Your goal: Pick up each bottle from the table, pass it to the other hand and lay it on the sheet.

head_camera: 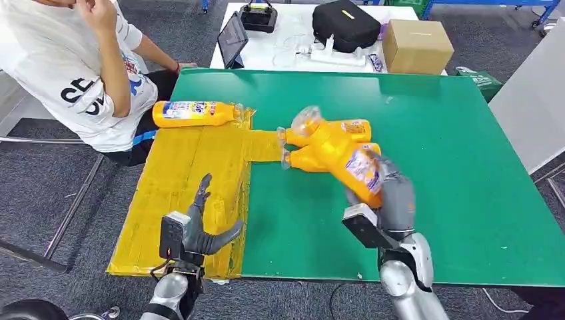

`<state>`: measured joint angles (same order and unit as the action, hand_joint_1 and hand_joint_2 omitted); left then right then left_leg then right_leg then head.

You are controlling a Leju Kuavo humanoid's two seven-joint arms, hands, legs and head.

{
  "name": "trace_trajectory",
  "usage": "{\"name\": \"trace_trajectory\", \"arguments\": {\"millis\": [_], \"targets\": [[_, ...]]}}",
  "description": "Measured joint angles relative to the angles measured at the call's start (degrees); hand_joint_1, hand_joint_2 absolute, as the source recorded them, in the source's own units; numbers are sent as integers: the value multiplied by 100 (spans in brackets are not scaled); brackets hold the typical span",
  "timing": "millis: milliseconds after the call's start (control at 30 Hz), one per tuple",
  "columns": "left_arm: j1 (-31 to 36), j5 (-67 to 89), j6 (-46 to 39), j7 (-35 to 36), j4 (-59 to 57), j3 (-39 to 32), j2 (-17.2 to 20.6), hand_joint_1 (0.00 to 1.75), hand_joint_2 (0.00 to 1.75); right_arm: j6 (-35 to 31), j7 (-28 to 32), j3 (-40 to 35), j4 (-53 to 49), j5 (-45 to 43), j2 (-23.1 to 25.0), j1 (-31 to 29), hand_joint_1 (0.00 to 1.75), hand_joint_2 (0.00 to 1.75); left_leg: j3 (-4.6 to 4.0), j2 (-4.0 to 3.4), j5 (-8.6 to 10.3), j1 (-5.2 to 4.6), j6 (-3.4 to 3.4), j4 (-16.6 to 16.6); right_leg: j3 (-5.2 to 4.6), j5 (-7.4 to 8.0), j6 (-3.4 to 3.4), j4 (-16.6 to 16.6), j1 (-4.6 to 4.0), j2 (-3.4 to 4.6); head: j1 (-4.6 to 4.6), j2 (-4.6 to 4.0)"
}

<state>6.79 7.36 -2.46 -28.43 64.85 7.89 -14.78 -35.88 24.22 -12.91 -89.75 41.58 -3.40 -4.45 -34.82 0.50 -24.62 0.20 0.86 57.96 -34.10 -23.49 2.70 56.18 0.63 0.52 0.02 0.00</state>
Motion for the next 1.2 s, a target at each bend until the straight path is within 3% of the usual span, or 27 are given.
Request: {"name": "trace_trajectory", "arguments": {"millis": [67,133,200,433,567,700,833,1200], "targets": [[-2,-440,453,168,57,144,-9,0,175,-366,462,201,-367,468,308,115,175,175,-5,-5,-2,-1,-1,0,-3,0,0,0,1,2,2,0],[7,-946,992,314,138,330,-9,0,175,-398,1180,510,-622,831,680,241,175,175,-7,-4,-6,-3,1,0,-5,0,0,-2,2,2,0,0],[17,-1242,1314,386,242,500,-4,0,175,-405,1499,703,-683,995,951,361,175,175,-9,-4,-6,-3,1,0,-7,-1,0,-3,2,1,0,0],[-1,-1915,1886,496,603,834,98,0,175,-409,1425,887,-548,850,1339,547,175,175,-11,-4,-4,-3,1,-1,-6,0,-1,-2,2,1,-2,0],[-9,-2808,2692,561,772,1014,236,0,175,-398,1247,548,117,392,1300,551,175,175,-11,-4,-3,-2,0,-1,-7,0,-1,-1,1,2,0,0],[-9,-3064,2943,555,815,1086,352,0,175,-309,1313,150,753,134,1304,574,175,175,-15,-1,-3,1,-1,-2,-11,-1,-2,0,0,1,0,0],[-8,-2976,3013,537,839,1211,439,0,175,-7,1346,-184,1298,-84,1374,563,175,175,-18,-3,-3,3,-1,-3,-13,-2,-3,0,-1,1,2,0],[108,-2414,2318,631,758,1388,555,0,175,-254,1225,-1058,2335,-21,1630,256,175,175,-20,-2,-1,2,-2,-3,-16,-1,-3,0,-1,1,2,0]]}}
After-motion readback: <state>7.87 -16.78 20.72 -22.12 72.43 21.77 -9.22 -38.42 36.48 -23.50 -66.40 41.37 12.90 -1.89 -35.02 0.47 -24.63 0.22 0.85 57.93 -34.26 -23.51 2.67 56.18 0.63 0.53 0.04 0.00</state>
